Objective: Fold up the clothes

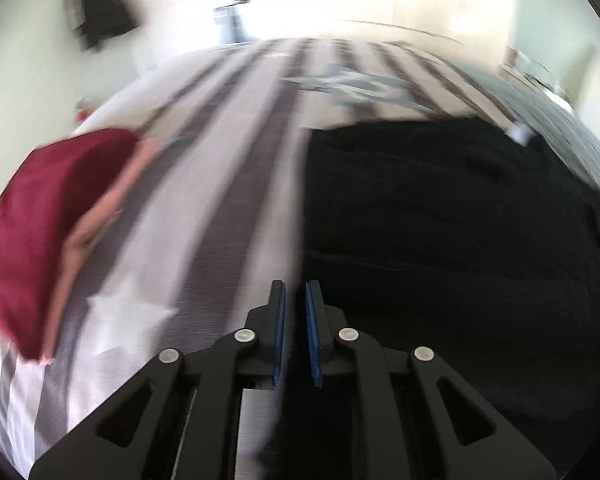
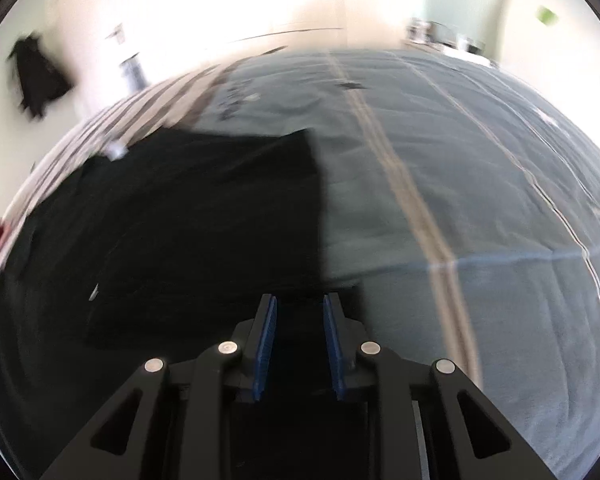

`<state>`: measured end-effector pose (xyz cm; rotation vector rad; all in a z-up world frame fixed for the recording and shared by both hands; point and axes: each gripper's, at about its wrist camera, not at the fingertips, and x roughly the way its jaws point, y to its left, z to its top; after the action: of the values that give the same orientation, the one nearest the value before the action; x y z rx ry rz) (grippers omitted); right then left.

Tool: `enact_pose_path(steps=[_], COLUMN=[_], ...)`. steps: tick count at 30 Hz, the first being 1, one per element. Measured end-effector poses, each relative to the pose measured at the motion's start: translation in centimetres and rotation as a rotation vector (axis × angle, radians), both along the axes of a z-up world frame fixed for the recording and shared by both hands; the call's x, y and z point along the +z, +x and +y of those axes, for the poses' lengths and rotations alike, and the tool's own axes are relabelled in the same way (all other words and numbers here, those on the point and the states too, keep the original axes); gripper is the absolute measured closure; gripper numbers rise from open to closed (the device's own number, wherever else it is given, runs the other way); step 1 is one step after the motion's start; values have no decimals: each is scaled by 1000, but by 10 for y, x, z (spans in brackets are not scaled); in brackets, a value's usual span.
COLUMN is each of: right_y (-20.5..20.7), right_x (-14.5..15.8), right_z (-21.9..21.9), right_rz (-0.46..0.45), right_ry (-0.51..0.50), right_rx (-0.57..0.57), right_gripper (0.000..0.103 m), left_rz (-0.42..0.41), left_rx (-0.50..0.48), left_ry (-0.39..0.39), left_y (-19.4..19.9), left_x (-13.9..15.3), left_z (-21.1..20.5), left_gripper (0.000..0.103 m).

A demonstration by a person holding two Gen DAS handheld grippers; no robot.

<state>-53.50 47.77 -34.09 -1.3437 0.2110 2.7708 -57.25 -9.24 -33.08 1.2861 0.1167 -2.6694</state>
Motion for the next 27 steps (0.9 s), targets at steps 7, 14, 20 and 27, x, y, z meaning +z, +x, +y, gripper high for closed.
enact_pose_path(steps=[7, 14, 20, 27], right_y=[-8, 0, 36, 88], right_x=[8, 42, 52, 45], right_z=[5, 2, -12, -46], right_rz=[-7, 38, 28, -4], right_ry=[52, 10, 7, 27], right_rx=[-13, -30, 7, 93], right_gripper=[72, 69, 69, 69], left_rz=[-20, 15, -24, -52], left_rx=[28, 14, 53, -144], left_ry=[46, 91, 124, 74], left_y=[1, 36, 90, 190], left_x=[11, 47, 55, 67], left_z=[-21, -25, -49, -18], left_gripper=[91, 77, 77, 77])
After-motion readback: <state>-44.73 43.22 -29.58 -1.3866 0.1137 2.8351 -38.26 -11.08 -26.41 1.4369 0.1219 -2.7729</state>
